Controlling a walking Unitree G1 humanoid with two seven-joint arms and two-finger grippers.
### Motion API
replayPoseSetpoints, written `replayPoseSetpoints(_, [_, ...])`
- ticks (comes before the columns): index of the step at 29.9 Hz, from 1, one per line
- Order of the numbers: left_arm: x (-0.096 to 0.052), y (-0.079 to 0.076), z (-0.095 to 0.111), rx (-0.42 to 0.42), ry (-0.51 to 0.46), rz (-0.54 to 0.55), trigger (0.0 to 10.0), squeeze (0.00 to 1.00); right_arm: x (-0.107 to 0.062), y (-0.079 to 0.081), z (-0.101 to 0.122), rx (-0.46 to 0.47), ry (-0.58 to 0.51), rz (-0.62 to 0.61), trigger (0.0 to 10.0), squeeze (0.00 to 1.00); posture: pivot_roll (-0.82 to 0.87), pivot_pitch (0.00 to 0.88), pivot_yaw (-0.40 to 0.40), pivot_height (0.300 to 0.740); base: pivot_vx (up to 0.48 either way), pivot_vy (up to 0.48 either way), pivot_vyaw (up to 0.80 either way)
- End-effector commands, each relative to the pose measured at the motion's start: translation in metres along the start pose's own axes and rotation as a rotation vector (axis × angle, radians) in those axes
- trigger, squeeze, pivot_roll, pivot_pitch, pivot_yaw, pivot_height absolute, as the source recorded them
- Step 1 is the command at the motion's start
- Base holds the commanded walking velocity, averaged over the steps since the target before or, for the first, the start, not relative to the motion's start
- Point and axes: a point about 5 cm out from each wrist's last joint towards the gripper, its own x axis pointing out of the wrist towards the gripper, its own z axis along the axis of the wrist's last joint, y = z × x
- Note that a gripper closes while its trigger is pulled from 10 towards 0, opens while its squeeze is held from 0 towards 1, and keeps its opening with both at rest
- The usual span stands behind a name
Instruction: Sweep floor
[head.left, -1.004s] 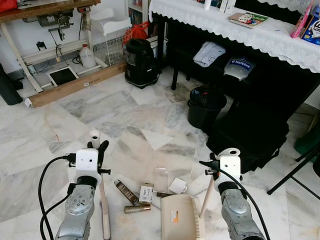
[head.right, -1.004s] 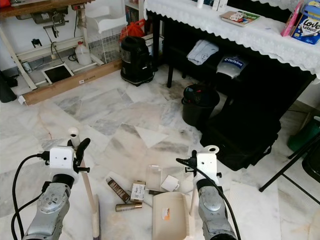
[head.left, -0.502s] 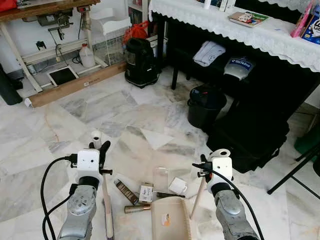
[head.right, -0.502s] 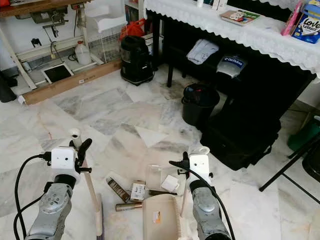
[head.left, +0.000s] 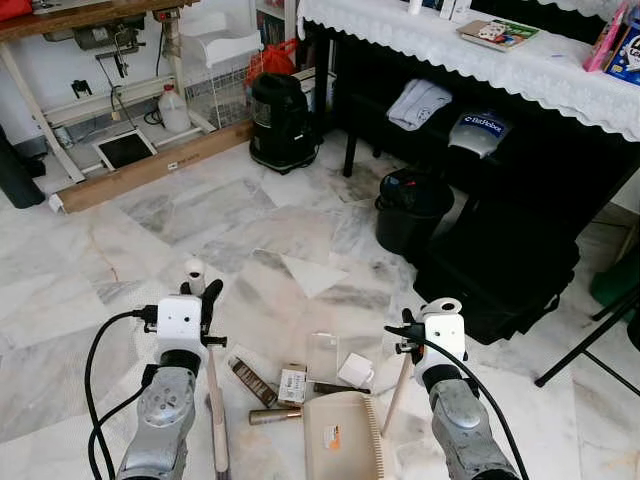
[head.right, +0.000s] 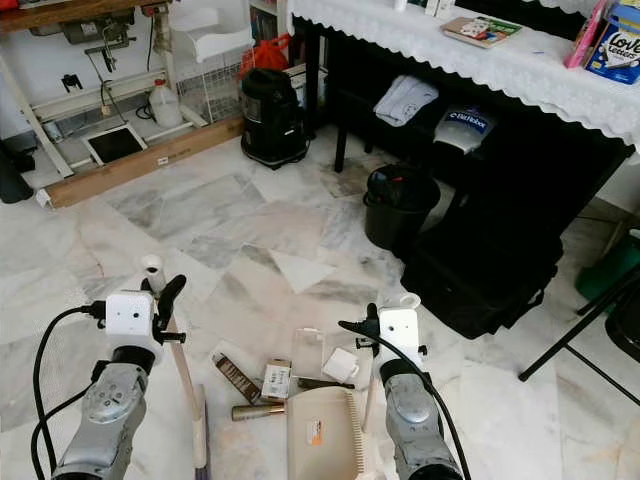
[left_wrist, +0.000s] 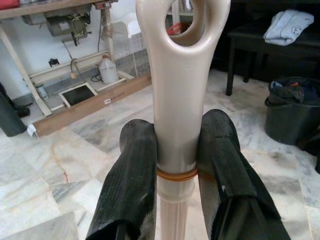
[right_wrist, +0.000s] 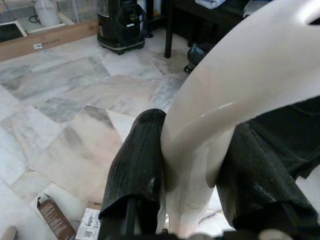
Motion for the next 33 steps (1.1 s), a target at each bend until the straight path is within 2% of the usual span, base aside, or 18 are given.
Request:
replayPoseSetpoints(1, [0.003, 0.0, 0.003, 0.0, -0.023, -0.007, 10.0, 0.0, 0.002, -0.005, 0.004, -0.009, -0.021, -0.013, 10.0, 0.0, 0.09, 0.064, -0.049, 0.74, 0.0, 0.0, 0.0])
replayPoseSetpoints(10, [0.001, -0.008, -0.004, -0.056, 0.008, -0.076, 10.0, 0.0, 0.002, -0.009, 0.003, -0.013, -0.02, -0.026, 10.0, 0.0, 0.08, 0.049, -0.046, 0.74, 0.0, 0.0, 0.0])
replayPoseSetpoints(21, [-0.002, -0.009, -0.008, -0.119, 0.043, -0.127, 10.0, 0.0, 0.003, -0.007, 0.004, -0.01, -0.021, -0.019, 10.0, 0.0, 0.08, 0.043, -0.043, 0.74, 0.0, 0.0, 0.0])
replayPoseSetpoints(28, [0.0, -0.008, -0.004, -0.168, 0.046, -0.16, 10.0, 0.0, 0.003, -0.006, 0.004, -0.012, -0.022, -0.015, 10.0, 0.0, 0.09, 0.046, -0.044, 0.74, 0.0, 0.0, 0.0])
replayPoseSetpoints(33, [0.007, -0.012, 0.005, -0.204, 0.026, -0.203, 10.0, 0.0, 0.005, -0.005, 0.005, -0.015, -0.021, -0.012, 10.0, 0.0, 0.09, 0.054, -0.043, 0.74, 0.0, 0.0, 0.0])
